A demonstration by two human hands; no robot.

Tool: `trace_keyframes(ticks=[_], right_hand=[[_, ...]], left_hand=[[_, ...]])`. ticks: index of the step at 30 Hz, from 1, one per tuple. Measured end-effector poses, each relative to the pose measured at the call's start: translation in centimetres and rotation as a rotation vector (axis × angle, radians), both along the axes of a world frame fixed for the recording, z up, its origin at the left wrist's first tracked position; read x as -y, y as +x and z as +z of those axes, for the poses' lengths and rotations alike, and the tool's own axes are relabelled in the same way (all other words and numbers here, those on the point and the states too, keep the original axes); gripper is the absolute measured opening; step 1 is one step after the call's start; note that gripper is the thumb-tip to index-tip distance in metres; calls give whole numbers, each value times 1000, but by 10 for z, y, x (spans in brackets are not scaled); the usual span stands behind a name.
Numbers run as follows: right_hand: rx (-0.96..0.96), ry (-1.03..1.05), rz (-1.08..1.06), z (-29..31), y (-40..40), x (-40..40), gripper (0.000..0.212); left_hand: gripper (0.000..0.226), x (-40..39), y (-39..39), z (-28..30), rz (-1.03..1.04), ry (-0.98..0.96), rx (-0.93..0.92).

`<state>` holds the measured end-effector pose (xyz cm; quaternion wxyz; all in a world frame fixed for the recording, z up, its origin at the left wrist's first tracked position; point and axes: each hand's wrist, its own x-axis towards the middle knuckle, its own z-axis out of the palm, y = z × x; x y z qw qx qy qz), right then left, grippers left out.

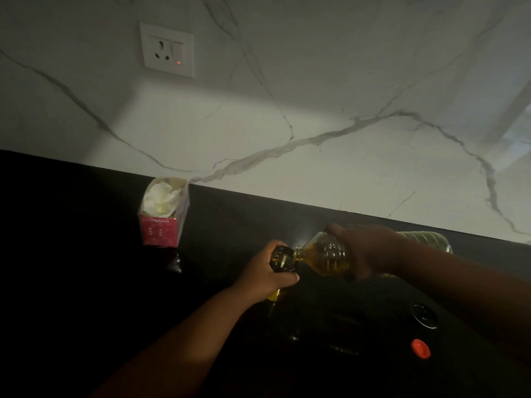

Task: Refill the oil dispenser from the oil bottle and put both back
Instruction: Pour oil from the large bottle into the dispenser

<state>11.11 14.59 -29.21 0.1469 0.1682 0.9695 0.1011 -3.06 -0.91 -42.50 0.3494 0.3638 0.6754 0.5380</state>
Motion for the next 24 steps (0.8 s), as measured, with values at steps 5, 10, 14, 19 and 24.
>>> trace_keyframes(ticks=[5,10,14,19,24], right_hand=[[6,12,-7,1,0,1,92],[-10,18,-7,1,0,2,96],[-11,28,-4,1,0,3,95],[-7,24,-13,2,1,4,94],[0,16,-5,3,-1,3,92]], left_hand=[[59,0,-1,1,0,-3,-5],[57,1,0,0,-1,11,-1],[57,1,0,0,-8,15,1],[59,0,-1,-1,-13,13,13],[61,0,0,1,-14,5,7]])
